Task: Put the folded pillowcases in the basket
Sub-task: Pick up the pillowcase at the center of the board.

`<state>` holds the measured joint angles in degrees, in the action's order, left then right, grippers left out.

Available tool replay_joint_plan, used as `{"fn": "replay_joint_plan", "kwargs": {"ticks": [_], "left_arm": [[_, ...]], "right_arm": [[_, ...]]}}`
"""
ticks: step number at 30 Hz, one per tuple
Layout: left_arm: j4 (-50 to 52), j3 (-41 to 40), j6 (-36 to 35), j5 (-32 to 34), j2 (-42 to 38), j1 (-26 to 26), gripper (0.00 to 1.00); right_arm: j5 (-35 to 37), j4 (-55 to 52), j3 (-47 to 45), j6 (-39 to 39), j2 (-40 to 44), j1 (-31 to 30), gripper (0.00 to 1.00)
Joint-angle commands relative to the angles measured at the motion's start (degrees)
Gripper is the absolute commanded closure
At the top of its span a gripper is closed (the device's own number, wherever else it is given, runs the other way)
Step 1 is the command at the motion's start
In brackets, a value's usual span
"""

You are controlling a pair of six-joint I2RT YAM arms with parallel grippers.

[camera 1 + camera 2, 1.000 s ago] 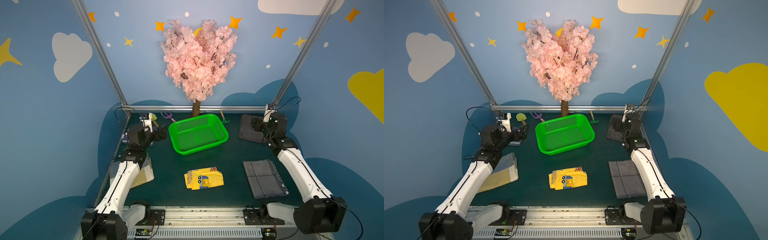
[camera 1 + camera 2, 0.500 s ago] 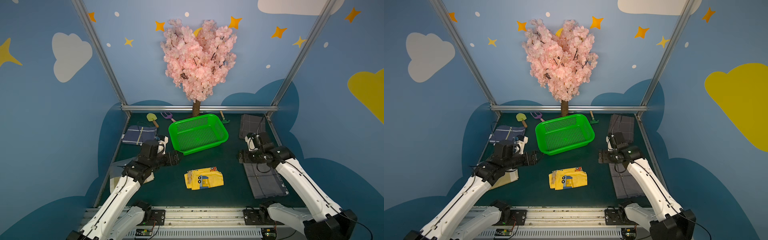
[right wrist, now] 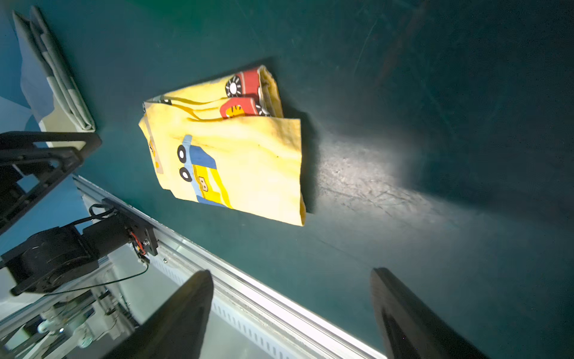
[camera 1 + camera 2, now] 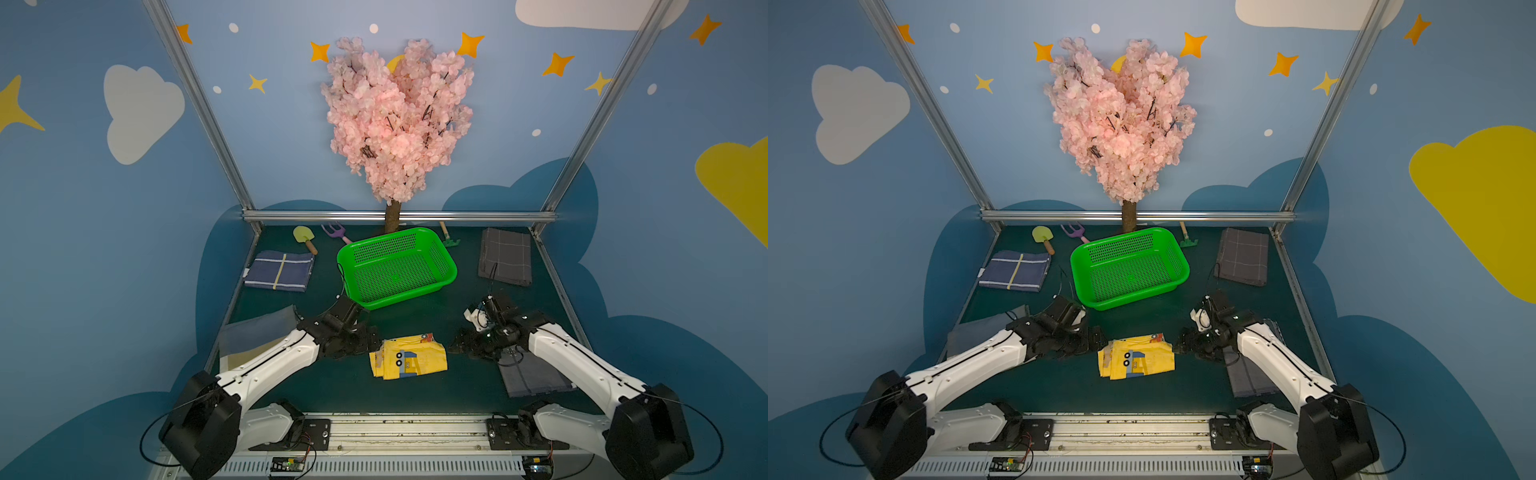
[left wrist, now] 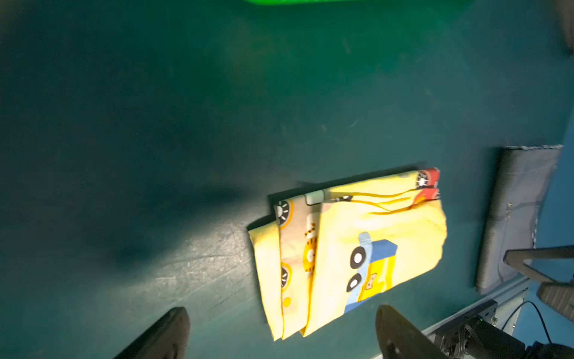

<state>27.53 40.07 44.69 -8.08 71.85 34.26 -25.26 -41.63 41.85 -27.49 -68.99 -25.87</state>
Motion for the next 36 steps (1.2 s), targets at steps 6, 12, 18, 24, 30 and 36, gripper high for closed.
{"fn": "replay_joint_plan", "kwargs": {"ticks": [6, 12, 18, 24, 30, 36], "left_arm": [[-4.9, -0.9, 4.6, -2.0, 6.1, 1.6, 0.04], [-10.0, -5.1, 7.4, -4.8, 7.4, 1.6, 0.03], [-13.1, -5.7, 8.1, -9.6, 11.3, 1.9, 0.03], [-12.9, -5.4, 7.8, -9.9, 11.1, 2.4, 0.07], [-13.1, -6.1, 8.0, -10.5, 10.0, 2.8, 0.18], [-13.4, -6.1, 8.3, -10.6, 11.2, 3.5, 0.27]], "right_arm": [[-4.7, 8.0, -0.7, 0.8, -7.9, -1.4, 0.19], [-6.5, 11.8, -1.2, 0.5, -12.8, -3.1, 0.19], [-7.7, 15.8, -1.5, -0.8, -16.8, -5.1, 0.21], [-7.4, 17.4, -0.5, -1.9, -18.5, -7.4, 0.22], [-6.7, 18.2, -0.4, -2.4, -19.7, -8.1, 0.23], [-6.4, 18.6, -0.3, -2.6, -20.2, -8.3, 0.26]]}}
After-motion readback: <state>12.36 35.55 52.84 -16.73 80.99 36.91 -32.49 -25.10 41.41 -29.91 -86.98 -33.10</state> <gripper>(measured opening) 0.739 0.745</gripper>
